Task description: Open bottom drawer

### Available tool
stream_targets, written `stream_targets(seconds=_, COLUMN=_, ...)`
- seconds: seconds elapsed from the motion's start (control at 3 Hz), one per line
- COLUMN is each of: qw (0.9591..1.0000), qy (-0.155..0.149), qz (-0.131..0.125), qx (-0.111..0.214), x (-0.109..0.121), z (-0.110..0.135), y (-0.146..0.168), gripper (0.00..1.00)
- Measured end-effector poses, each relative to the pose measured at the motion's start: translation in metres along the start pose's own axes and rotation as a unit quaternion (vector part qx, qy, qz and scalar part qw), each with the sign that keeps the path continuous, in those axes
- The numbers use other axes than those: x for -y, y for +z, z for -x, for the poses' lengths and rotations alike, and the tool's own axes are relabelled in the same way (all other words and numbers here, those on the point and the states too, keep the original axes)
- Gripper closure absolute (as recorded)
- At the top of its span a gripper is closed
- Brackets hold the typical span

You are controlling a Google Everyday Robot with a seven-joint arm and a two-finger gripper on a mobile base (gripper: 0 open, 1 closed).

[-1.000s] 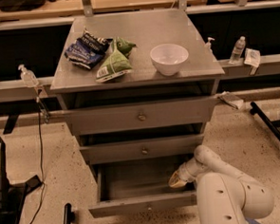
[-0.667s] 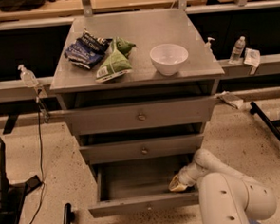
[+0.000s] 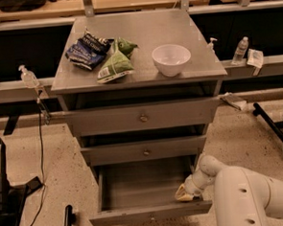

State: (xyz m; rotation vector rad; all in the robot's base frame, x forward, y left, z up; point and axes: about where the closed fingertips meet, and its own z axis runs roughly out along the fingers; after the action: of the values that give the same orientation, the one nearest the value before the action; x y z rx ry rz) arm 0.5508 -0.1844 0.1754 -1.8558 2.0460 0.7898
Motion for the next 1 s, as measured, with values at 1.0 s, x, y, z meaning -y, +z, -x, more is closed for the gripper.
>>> stream_targets(seconds=1.0, qw=0.9992, qy=0.017, qz=0.03, qx=-0.022, x=-0.0313, z=0.0022, y=-0.004, gripper=1.0)
